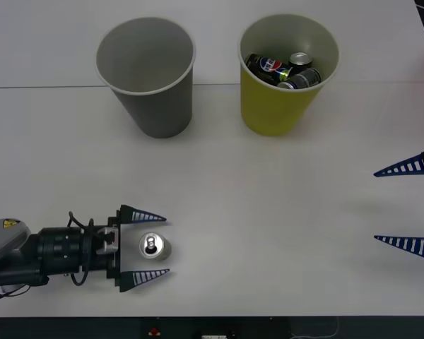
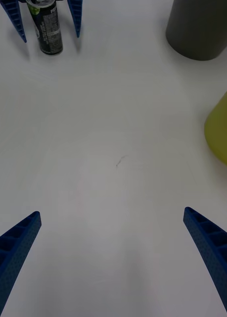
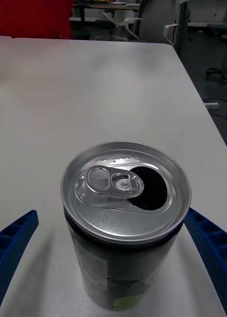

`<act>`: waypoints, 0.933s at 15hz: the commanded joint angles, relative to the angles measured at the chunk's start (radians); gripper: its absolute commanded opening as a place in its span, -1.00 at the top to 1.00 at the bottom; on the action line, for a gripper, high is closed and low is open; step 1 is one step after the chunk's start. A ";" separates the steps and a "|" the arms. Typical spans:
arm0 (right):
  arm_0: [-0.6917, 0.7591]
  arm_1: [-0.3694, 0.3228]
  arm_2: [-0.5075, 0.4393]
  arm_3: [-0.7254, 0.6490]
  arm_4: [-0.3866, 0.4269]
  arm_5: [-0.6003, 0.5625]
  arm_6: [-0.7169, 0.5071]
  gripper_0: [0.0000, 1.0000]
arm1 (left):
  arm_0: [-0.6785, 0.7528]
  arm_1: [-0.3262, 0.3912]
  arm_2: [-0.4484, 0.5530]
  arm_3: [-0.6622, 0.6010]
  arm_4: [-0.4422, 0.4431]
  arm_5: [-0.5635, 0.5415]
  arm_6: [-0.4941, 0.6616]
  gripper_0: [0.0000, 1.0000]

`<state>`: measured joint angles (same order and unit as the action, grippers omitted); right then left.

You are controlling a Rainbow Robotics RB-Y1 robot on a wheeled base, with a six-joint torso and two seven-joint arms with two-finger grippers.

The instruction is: Put the can into the green bin and the plastic bottle into the gray bin

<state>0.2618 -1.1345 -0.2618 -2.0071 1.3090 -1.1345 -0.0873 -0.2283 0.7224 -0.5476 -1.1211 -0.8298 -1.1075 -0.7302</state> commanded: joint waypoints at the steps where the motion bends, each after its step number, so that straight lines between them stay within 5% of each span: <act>1: 0.000 0.000 0.000 0.000 0.000 0.000 0.000 -1.00 | 0.001 0.000 -0.009 0.000 -0.002 0.001 0.005 0.57; 2: 0.000 0.000 0.000 0.000 0.000 0.000 0.000 -1.00 | 0.001 0.000 -0.014 0.000 0.000 0.000 0.005 0.99; 12: 0.000 0.000 0.000 0.000 0.000 0.000 0.000 -1.00 | 0.001 0.005 -0.014 -0.029 0.004 0.000 0.054 1.00; 14: 0.000 0.000 0.000 0.000 0.000 0.000 0.000 -1.00 | 0.003 0.025 -0.014 -0.077 -0.019 0.000 0.146 1.00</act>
<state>0.2618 -1.1345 -0.2618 -2.0071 1.3090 -1.1345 -0.0873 -0.2266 0.7385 -0.5616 -1.1773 -0.8368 -1.1072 -0.6198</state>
